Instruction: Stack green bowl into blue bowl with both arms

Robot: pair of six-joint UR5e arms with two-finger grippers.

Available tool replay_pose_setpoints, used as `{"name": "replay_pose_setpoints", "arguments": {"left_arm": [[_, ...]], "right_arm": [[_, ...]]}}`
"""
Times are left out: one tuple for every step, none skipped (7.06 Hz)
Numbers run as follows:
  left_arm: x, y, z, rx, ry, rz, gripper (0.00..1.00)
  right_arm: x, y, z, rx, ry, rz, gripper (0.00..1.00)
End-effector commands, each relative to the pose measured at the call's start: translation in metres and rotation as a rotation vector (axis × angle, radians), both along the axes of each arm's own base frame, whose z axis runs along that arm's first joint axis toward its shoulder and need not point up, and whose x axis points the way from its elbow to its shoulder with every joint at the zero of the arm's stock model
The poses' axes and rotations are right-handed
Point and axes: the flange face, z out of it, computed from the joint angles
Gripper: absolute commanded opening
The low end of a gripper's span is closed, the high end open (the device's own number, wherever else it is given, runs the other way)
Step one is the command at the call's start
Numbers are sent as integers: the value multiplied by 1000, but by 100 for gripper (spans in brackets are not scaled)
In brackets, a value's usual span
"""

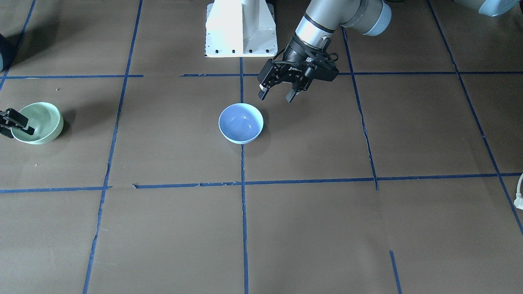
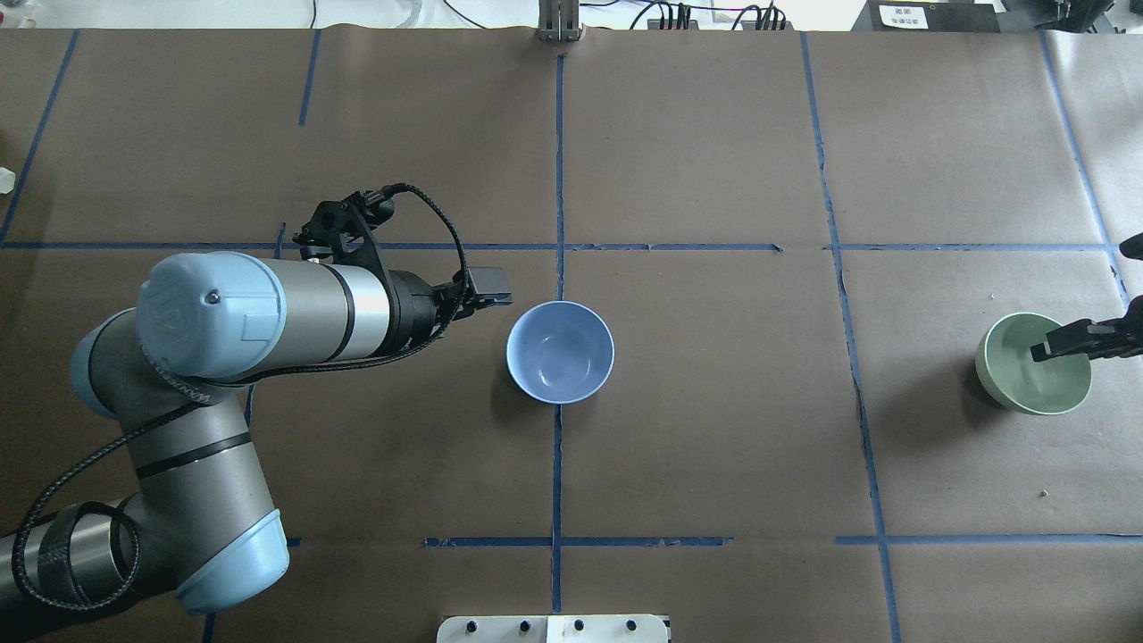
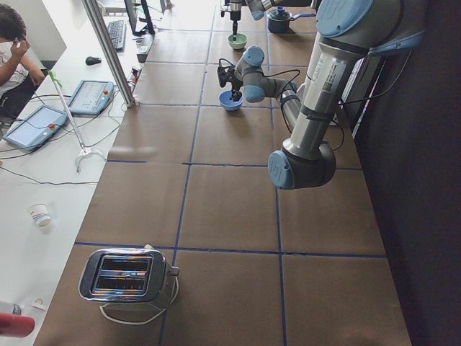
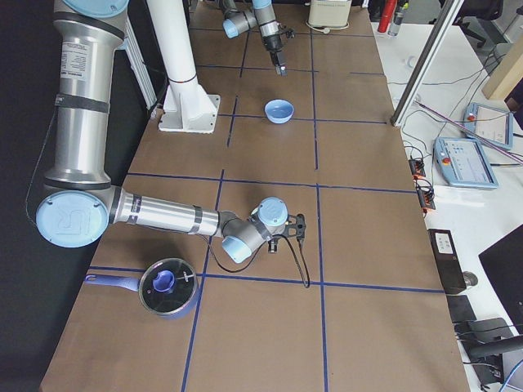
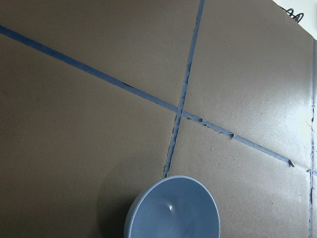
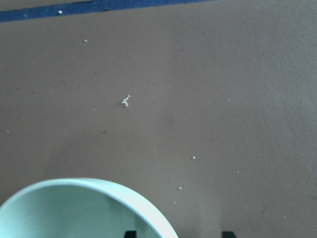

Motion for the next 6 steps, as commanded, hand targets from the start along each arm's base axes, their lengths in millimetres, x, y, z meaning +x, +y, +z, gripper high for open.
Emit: {"name": "replay_pose_setpoints", "arguments": {"left_arm": [[-9,-10,1,1,-5,-20,100],[-25,-17,14,-1,-23,-26,100],[-63,-34,38,-23,-45,4,100],[-123,-40,66,-9,-74,54,100],[-164,-42,88,2,-99,83,100],[-181,-42,102,11,-119,103,100]], "right_arm": [[-9,-3,-22,35,-24,-13,0],[-10,-4,-45,54,-48,-6,0],[-21,-8,-100,-10,-111,65,0],[-44,-9,-172,-51,-194,109,0],[-90,-24,-236,-132,-273,144,0],[-158,-27,-297,-183,-335,184,0]]}}
